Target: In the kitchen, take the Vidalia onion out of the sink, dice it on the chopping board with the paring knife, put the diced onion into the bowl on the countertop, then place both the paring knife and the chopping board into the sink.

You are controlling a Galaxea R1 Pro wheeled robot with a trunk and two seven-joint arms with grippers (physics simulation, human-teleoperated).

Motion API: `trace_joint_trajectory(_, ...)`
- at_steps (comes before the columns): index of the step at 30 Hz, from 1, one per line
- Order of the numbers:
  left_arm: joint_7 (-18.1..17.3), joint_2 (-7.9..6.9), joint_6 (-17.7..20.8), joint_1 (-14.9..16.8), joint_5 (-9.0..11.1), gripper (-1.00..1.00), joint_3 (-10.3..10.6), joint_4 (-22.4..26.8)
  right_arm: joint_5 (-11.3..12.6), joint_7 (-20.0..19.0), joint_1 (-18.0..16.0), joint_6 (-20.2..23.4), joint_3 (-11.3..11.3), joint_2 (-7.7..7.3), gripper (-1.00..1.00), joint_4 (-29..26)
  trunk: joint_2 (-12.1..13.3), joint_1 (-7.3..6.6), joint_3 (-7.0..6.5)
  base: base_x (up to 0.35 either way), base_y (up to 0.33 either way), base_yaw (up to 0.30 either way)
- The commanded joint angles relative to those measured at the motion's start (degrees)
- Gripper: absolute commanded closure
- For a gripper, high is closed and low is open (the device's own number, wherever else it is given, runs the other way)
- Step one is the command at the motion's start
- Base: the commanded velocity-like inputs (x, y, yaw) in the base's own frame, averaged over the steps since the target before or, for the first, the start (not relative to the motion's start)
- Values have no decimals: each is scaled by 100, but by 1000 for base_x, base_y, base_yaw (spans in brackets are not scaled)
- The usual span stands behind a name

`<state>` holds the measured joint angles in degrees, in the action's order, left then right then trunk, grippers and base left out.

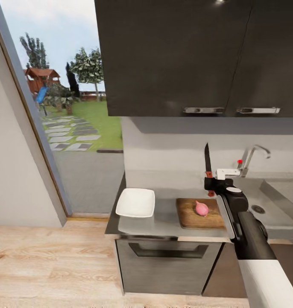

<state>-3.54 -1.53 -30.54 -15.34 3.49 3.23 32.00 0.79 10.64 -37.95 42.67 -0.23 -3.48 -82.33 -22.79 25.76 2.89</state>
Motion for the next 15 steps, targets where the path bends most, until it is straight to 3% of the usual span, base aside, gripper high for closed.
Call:
trace_joint_trajectory(1,-15,-5,-5,-1,38,-100,19,9,-55,26,-4,26,5,-2,100,-7,-13,2,12,-151,-293,0)
trace_joint_trajectory(4,-15,-5,-5,-1,38,-100,19,2,-295,26,-3,18,5,-3,100,-10,-13,2,12,-100,-301,0)
trace_joint_trajectory(8,-15,-5,-5,3,38,-100,19,-5,-807,26,-2,14,5,7,100,-7,-13,2,12,-26,-313,0)
trace_joint_trajectory(14,-15,-5,-5,5,38,-100,19,-9,-1051,26,-2,14,29,37,100,56,-13,2,12,34,-316,0)
trace_joint_trajectory(15,-15,-5,-5,5,38,-100,19,-9,-1076,28,-2,19,177,39,100,100,-13,2,12,93,-312,0)
